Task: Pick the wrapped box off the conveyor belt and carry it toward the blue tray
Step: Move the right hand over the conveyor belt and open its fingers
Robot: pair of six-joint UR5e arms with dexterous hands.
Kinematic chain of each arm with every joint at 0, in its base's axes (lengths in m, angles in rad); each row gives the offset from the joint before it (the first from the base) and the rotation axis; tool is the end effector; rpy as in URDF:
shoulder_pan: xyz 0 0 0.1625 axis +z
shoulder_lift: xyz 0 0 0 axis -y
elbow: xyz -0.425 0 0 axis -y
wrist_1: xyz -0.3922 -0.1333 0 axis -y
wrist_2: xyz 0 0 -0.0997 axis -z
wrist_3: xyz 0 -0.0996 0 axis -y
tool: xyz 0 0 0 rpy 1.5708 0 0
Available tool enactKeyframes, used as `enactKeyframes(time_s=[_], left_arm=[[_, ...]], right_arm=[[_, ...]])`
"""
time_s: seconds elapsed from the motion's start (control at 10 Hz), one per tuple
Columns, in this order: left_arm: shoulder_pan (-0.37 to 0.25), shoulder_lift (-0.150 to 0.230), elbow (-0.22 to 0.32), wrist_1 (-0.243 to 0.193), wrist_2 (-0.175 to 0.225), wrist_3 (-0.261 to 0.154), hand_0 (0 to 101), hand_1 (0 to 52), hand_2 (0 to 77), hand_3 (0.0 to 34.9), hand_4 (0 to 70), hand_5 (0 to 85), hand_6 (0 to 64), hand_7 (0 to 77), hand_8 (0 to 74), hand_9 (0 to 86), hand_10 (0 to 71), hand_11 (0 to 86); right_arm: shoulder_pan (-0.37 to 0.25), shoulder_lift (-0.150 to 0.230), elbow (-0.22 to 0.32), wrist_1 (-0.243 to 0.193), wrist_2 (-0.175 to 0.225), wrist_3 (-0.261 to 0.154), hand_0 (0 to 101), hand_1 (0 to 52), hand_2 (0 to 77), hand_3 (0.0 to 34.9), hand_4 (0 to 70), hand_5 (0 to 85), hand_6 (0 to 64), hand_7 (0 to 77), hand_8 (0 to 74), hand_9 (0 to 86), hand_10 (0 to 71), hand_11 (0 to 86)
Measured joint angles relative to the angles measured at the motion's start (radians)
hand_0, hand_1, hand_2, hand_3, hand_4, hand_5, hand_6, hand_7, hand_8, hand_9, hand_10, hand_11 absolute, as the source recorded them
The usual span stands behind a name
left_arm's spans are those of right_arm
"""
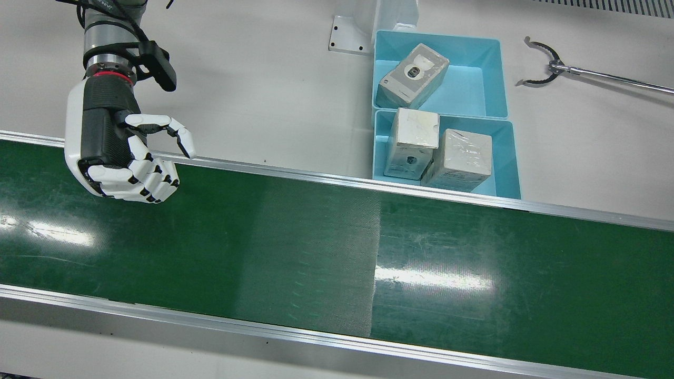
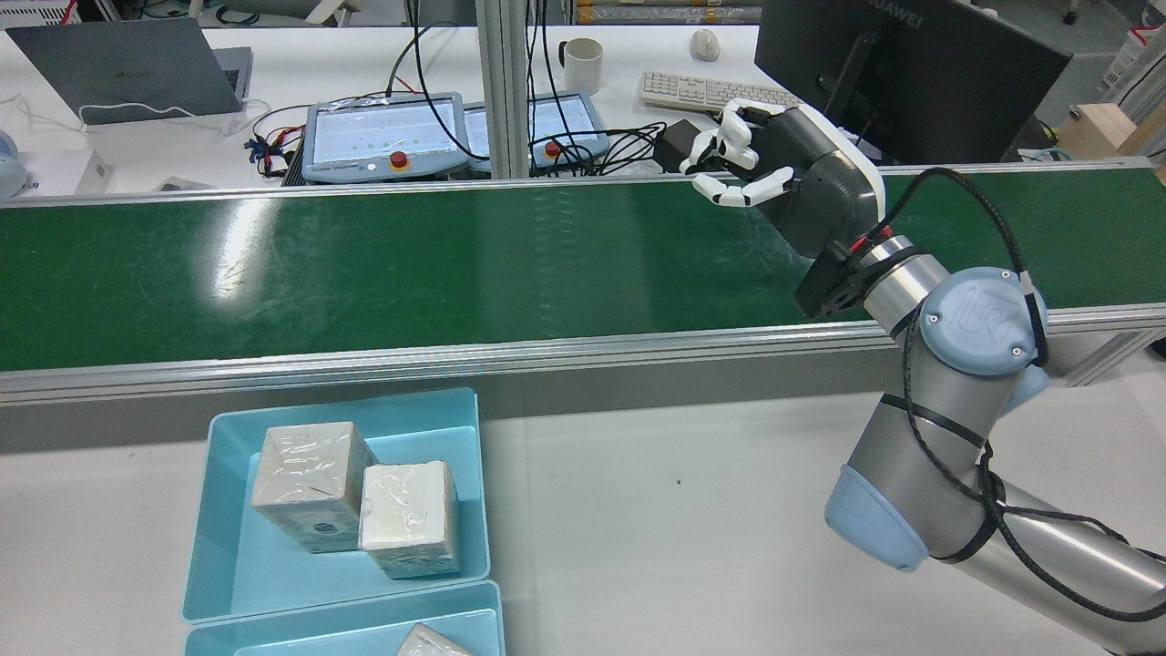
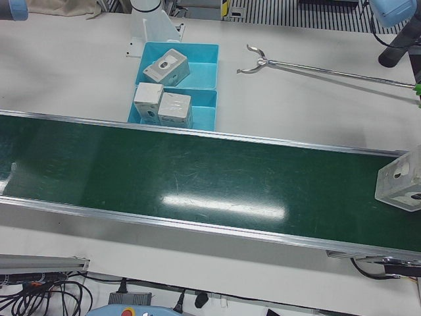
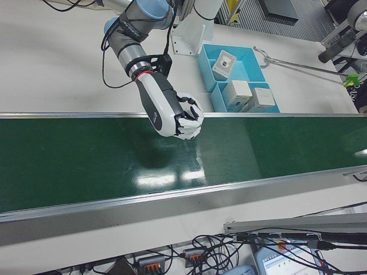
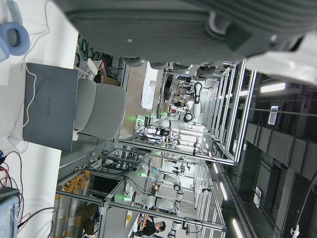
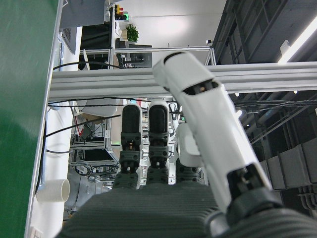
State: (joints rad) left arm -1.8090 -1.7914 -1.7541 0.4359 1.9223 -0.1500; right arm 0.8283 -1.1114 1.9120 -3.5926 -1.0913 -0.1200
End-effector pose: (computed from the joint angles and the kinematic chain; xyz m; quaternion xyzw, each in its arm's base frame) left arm -0.2246 -0.5052 0.5257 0.0953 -0.6899 0.7174 0.0171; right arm -0.2592 -0.5476 0.3253 -0.1141 -0.7993 0.5873 0.0561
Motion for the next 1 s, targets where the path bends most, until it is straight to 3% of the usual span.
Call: enactKeyframes(time_s=[0.1,0.2,0.3,0.4,0.5,0.6,0.7,0.8,0.9,1.0], left_arm=[[0.000,0.000,0.000,0.000,0.000,0.000,0,0.0,1.1,0.0,0.0,0.5,0.0,0.5,0.5,0.0,0.0,0.0],[0.000,0.000,0.000,0.000,0.000,0.000,0,0.0,1.1,0.0,0.0,1.1,0.0,0.5,0.5,0.0,0.5,0.0],[0.000,0.000,0.000,0.000,0.000,0.000,0,0.0,1.1,0.0,0.0,0.5,0.0,0.5,0.5,0.0,0.5,0.0],[0.000,0.000,0.000,0.000,0.000,0.000,0,0.0,1.1,0.0,0.0,0.5,0.0,0.5,0.5,0.0,0.5,0.0],[0.000,0.000,0.000,0.000,0.000,0.000,0,0.0,1.1,0.0,0.0,0.5,0.0,0.5,0.5,0.0,0.5,0.0],[0.000,0.000,0.000,0.000,0.000,0.000,0,0.0,1.1,0.0,0.0,0.5,0.0,0.5,0.5,0.0,0.0,0.0],[0.000,0.000,0.000,0.000,0.000,0.000,0,0.0,1.1,0.0,0.0,1.1,0.0,0.5,0.5,0.0,0.5,0.0],[0.000,0.000,0.000,0.000,0.000,0.000,0,0.0,1.1,0.0,0.0,1.1,0.0,0.5,0.5,0.0,0.5,0.0],[0.000,0.000,0.000,0.000,0.000,0.000,0,0.0,1.1,0.0,0.0,0.5,0.0,0.5,0.5,0.0,0.5,0.5],[0.000,0.000,0.000,0.000,0.000,0.000,0,0.0,1.1,0.0,0.0,0.5,0.0,0.5,0.5,0.0,0.5,0.5]], right_arm=[[-0.006,0.018,-0.003,0.001,-0.001,-0.001,62,24.5,40.4,0.5,54.0,69.8,62.7,69.8,44.2,57.3,39.8,48.0],[-0.018,0.036,-0.005,0.001,-0.001,-0.001,60,24.5,37.1,0.4,46.9,69.8,61.6,70.9,27.3,45.3,20.7,31.1],[-0.029,0.048,-0.006,0.001,0.000,-0.001,54,20.2,16.4,0.5,31.6,54.5,51.3,58.9,6.0,27.8,0.5,9.3],[-0.035,0.055,-0.006,0.002,0.000,-0.001,54,20.2,14.2,1.9,21.3,45.3,43.1,48.5,0.0,14.2,0.5,9.3],[-0.040,0.058,-0.008,0.002,0.000,-0.001,53,20.2,16.4,6.2,21.3,45.3,34.9,39.8,0.0,3.8,1.1,5.4],[-0.047,0.062,-0.014,0.002,0.002,-0.001,53,20.2,16.4,6.2,21.3,45.3,34.9,39.8,0.0,3.8,1.1,5.4],[-0.055,0.076,-0.026,0.003,0.003,0.001,53,20.2,16.4,7.8,14.7,19.6,26.2,31.1,0.0,6.0,0.5,2.7],[-0.063,0.092,-0.038,0.004,0.004,0.008,53,18.5,14.7,6.3,16.4,10.9,15.3,20.7,0.0,6.0,0.5,2.7],[-0.069,0.102,-0.045,0.005,0.005,0.014,53,20.2,13.6,4.0,17.5,15.3,7.1,22.9,1.6,6.0,0.5,2.2],[-0.076,0.108,-0.049,0.006,0.006,0.019,53,17.5,11.4,1.6,19.1,17.5,11.4,26.2,2.7,7.6,0.5,2.2]])
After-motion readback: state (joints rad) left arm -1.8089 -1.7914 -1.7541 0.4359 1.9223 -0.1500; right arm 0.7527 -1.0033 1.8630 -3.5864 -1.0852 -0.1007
